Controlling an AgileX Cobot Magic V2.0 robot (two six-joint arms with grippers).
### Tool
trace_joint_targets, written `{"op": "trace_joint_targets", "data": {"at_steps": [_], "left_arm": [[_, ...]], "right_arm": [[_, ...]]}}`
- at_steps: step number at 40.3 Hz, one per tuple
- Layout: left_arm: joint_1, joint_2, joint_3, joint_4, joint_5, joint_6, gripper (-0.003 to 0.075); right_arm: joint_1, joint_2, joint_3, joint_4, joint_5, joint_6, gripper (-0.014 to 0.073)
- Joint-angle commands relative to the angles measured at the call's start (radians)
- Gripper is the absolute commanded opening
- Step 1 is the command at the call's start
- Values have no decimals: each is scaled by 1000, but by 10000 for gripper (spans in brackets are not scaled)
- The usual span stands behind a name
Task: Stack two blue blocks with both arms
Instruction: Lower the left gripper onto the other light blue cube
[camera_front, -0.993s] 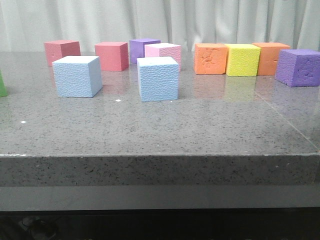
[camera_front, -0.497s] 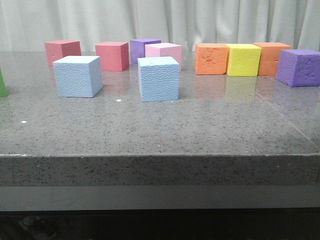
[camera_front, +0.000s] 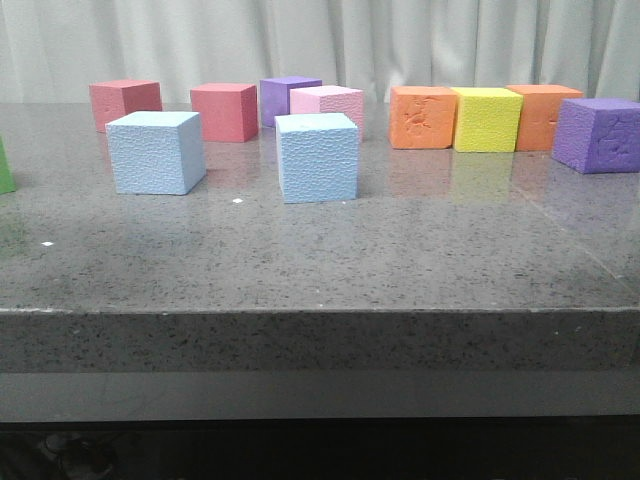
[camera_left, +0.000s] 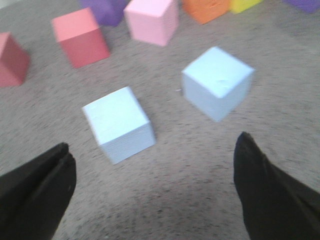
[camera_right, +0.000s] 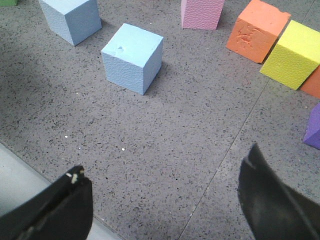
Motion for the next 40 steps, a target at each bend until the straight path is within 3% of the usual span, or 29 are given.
{"op": "trace_joint_targets", "data": {"at_steps": [1,13,22,30,40], "left_arm": [[-47,44,-93,233,16,-260,622],[-44,225,-267,255,119,-488,622],[-37,343,-337,260,115,-525,622],[-35,435,-390,301,132,-639,622],[0,527,-411,299,125,-656,622]], "right_arm": [[-5,-12,-25,8,-59,-8,599],[-5,-12,-25,8,-59,-8,599],[-5,-12,-25,8,-59,-8,599],[-5,-12,-25,8,-59,-8,599],[-5,-12,-25,8,-59,-8,599]]}}
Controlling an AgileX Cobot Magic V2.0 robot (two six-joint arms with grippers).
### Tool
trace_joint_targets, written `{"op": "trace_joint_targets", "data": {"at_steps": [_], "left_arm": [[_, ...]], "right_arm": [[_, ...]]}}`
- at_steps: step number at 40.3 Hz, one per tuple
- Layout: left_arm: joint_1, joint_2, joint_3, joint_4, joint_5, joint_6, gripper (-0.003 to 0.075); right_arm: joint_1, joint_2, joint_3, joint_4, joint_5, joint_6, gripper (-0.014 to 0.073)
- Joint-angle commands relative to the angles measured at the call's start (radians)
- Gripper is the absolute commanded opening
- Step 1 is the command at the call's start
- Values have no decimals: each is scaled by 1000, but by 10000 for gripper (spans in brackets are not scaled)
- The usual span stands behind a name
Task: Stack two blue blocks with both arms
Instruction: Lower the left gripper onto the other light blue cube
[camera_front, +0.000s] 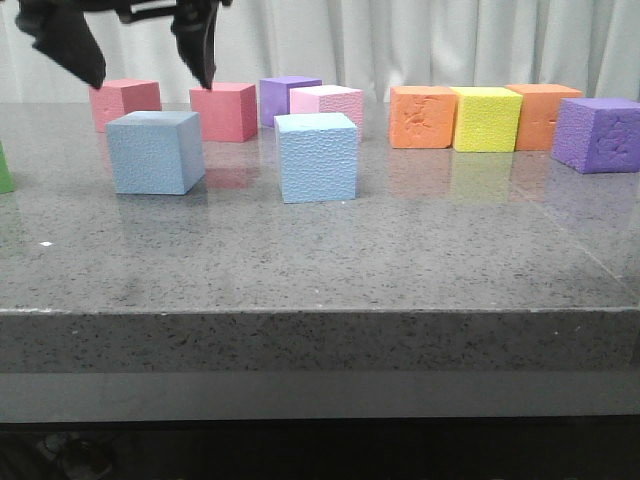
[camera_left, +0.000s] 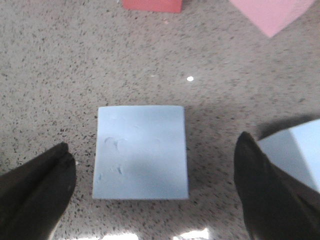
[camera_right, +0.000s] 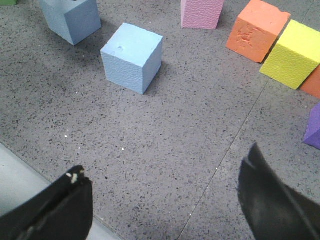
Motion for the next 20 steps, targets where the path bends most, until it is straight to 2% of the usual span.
{"op": "trace_joint_targets", "data": {"at_steps": [1,16,20], "left_arm": [[18,-12,-36,19,-50,-19,622],[41,70,-37,-22,-150,-19,618],[51,84,-37,-32,-144,-19,571]], "right_arm": [[-5,-12,-25,8,-61,-8,599],[-5,-12,-25,8,-61,-8,599],[-5,-12,-25,8,-61,-8,599]]}}
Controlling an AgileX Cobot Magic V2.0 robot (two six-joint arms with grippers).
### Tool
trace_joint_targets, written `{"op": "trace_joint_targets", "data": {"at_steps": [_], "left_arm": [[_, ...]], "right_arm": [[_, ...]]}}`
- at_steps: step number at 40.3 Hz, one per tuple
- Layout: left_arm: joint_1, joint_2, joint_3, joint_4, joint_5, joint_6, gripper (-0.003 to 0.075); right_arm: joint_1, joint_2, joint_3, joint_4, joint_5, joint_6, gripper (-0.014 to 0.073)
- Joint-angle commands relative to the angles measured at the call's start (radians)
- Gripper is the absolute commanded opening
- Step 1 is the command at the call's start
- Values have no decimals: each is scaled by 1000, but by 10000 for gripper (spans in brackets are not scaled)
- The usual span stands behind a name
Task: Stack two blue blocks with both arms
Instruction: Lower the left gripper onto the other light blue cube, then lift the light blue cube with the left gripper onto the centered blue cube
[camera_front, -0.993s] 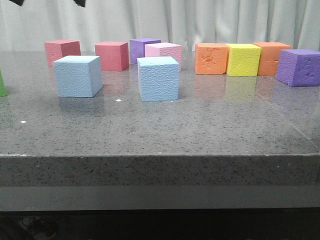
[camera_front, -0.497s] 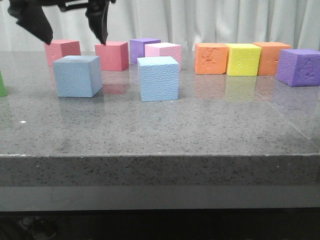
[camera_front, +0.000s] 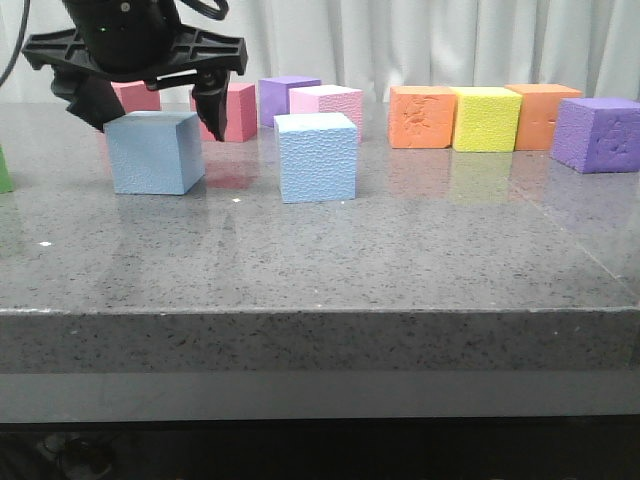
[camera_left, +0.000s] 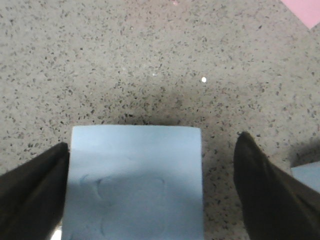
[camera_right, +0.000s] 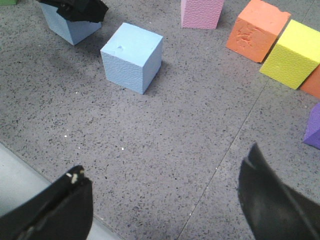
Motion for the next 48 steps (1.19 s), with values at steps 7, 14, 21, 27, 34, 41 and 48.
{"op": "trace_joint_targets", "data": {"at_steps": [7,14,21,27,34,41,48], "left_arm": [[10,-40,-36,-13,-41,-13,433],[-11,-61,-50,-17,-22,-13,423],[-68,-84,-134,-5,82,-13,422],[-154,-89,-222,41,128,-5,422],[-251,-89,-278,68,135,-13,422],[-293,-81,-285,123,136,-132,423],[-313,-27,-340,114,162,-163,423]], "right_arm": [[-5,-12,-25,8,-61,-8,599],[-5,-12,-25,8,-61,-8,599],[-5,-12,-25,8,-61,-8,599],[-5,-12,-25,8,-61,-8,599],[-5,-12,-25,8,-61,-8,599],[-5,-12,-25,8,-61,-8,599],[-5,-12,-25,8,-61,-8,599]]}}
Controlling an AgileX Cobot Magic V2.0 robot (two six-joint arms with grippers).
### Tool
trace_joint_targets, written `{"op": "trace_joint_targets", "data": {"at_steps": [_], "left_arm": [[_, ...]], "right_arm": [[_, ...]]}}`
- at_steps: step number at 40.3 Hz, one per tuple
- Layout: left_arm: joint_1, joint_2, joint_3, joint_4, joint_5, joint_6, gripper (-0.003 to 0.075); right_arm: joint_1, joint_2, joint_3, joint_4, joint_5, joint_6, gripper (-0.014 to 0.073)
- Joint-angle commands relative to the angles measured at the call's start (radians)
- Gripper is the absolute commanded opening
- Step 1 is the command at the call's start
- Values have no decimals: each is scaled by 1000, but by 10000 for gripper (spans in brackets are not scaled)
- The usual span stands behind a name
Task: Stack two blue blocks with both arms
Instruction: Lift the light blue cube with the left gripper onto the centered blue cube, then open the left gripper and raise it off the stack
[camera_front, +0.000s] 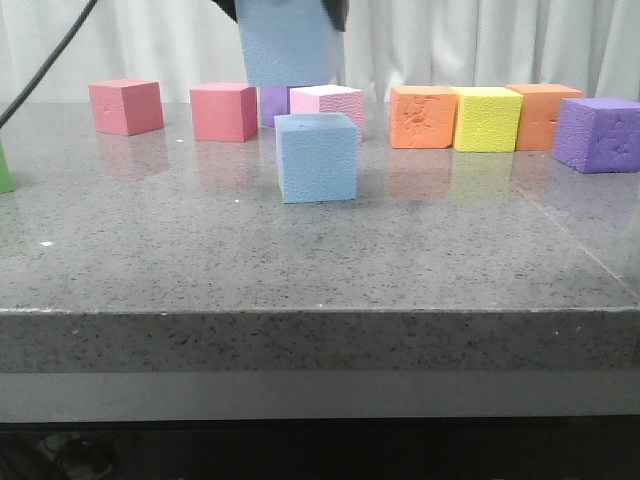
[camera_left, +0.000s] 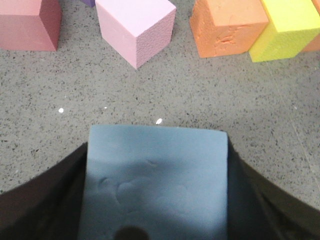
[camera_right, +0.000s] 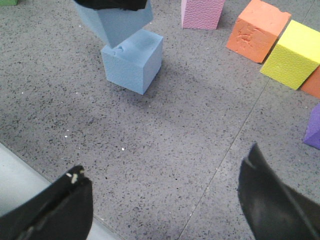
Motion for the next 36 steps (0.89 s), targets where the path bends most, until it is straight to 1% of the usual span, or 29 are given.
{"op": "trace_joint_targets", "data": {"at_steps": [1,12,21,36], "left_arm": [[-24,-8,-72,25,-11,-28,423],[-37,95,-185,56,88,-61,428],[-38,95,-189,60,85,-84,511],[-39,93,-189,127,99,-173,511]], "right_arm": [[-5,-12,-25,8,-61,-8,599],[-5,-12,-25,8,-61,-8,599],[-5,-12,-25,8,-61,-8,599],[-5,-12,-25,8,-61,-8,599]]}}
